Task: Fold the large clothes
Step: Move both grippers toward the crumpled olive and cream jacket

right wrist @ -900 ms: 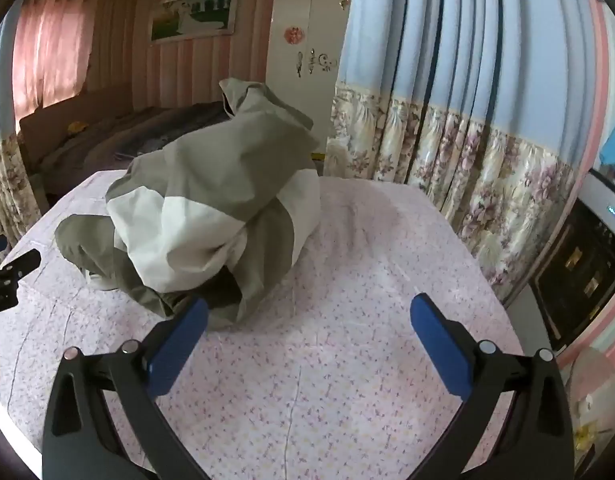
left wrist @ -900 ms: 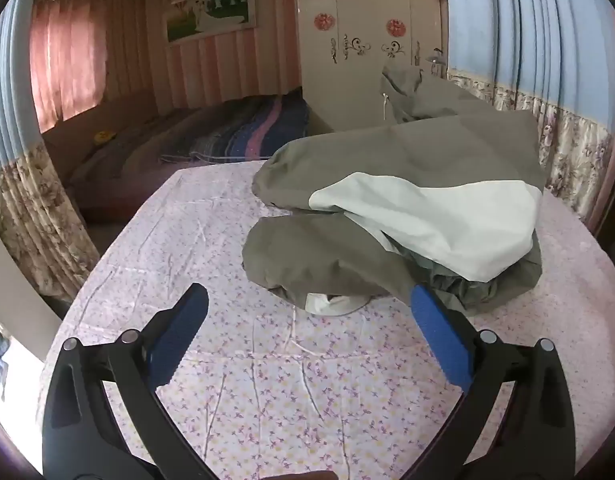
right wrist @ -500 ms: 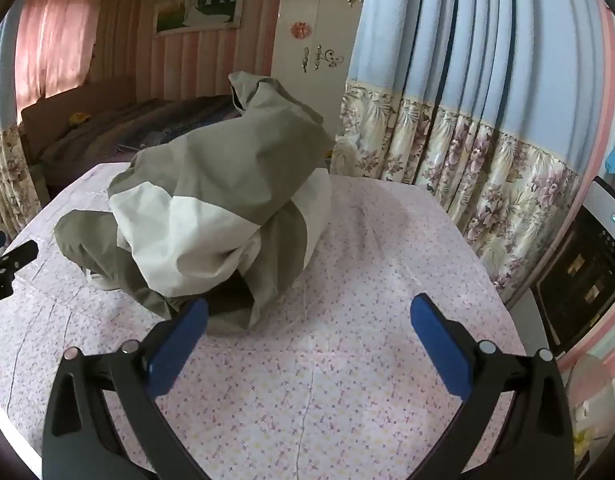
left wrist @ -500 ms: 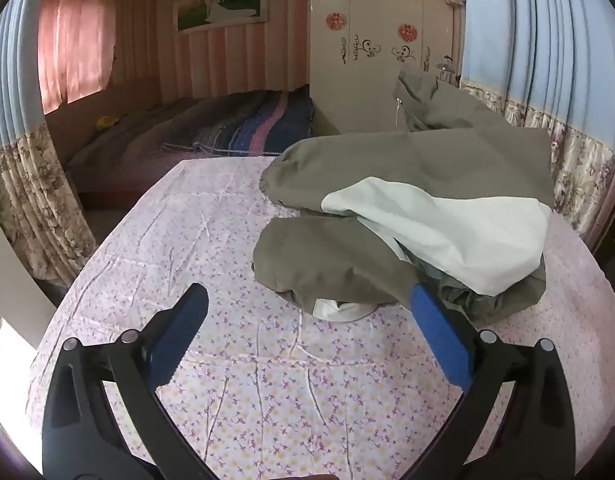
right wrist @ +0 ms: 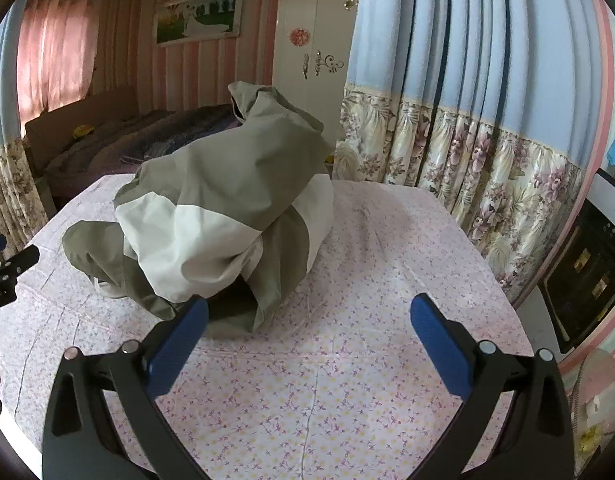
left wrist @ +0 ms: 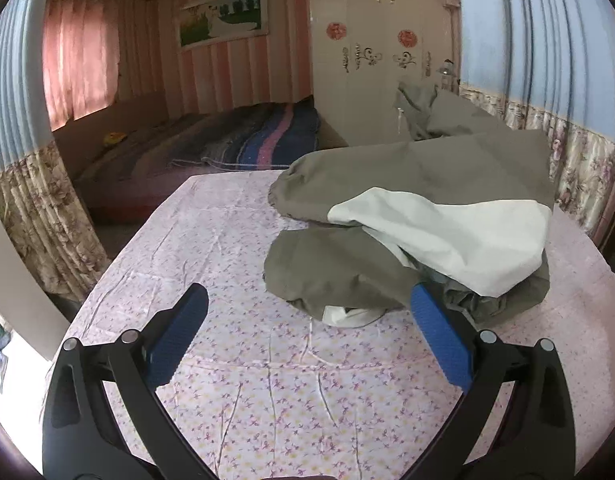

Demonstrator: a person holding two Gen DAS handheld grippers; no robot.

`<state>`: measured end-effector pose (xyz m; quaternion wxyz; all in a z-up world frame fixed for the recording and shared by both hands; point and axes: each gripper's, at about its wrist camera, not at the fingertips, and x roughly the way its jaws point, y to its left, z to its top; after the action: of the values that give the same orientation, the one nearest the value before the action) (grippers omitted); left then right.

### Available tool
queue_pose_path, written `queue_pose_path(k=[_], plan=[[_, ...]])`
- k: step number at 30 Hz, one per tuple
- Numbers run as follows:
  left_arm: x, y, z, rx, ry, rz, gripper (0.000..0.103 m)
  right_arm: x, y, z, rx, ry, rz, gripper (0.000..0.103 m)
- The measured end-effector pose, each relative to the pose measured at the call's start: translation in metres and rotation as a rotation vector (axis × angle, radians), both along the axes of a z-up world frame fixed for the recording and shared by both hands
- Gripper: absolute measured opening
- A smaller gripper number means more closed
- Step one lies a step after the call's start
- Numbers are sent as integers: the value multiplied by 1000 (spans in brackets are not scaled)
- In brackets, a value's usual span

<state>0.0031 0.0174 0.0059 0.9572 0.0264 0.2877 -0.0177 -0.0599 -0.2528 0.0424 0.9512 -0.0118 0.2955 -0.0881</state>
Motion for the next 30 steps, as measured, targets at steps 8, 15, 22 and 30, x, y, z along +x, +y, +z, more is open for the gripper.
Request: queue_pose_path(k=[8, 15, 22, 30], plan=[[1, 6, -2, -29, 5, 32, 100, -1, -8, -2, 21, -2, 6, 101], [0, 10, 1, -33, -10, 28, 100, -1, -9, -3, 23, -6, 1, 101], [3, 17, -4, -45, -1, 41, 100, 1, -1, -4, 8, 0, 20, 101], [6, 26, -11, -39, 3, 53, 100, 8, 12, -4, 1, 5, 44, 101]])
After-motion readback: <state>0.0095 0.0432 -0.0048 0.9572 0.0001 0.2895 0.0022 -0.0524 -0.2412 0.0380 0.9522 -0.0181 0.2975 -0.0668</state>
